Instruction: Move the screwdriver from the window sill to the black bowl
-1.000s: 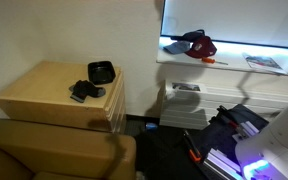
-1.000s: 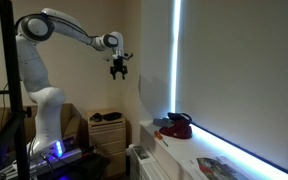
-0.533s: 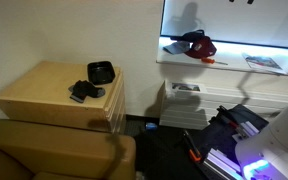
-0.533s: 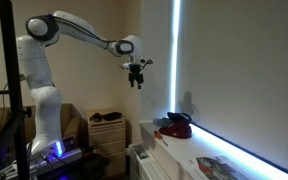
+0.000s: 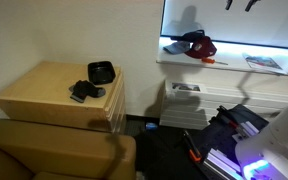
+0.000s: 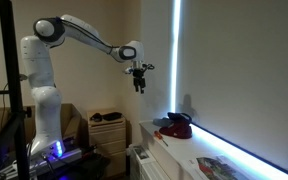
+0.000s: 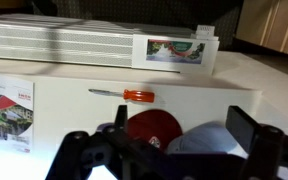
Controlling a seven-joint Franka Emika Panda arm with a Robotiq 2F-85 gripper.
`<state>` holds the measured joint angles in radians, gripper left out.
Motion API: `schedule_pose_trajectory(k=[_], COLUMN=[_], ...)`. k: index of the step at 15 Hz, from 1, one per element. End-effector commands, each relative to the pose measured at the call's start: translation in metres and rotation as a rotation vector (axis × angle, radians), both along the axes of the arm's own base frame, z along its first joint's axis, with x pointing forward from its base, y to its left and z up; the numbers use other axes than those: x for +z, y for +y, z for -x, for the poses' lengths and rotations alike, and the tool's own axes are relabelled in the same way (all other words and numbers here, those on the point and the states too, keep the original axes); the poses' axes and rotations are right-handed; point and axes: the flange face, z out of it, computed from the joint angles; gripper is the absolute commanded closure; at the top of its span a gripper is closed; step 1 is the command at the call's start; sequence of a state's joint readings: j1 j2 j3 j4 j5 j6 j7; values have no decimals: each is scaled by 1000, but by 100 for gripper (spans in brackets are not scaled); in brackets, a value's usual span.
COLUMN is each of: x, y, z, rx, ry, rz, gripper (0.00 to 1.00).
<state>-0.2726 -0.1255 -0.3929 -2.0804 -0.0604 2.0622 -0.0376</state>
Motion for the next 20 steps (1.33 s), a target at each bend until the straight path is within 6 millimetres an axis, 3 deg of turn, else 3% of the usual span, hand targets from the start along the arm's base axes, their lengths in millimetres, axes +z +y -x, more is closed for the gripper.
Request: schedule_pose_trajectory(k=[1, 5, 6, 9, 10, 13, 20], x=[-58, -102, -94, -104, -116, -154, -206], y=[-41, -57, -51, -51, -53, -64, -124], z=[-14, -27, -20, -24, -28, -42, -36], rx=[-204, -442, -355, -367, -364, -597, -1007], ry=[-20, -24, -18, -5, 25, 38, 1], rz=[14, 29, 27, 28, 74, 60, 73], gripper=[0, 0, 0, 0, 0, 0, 0])
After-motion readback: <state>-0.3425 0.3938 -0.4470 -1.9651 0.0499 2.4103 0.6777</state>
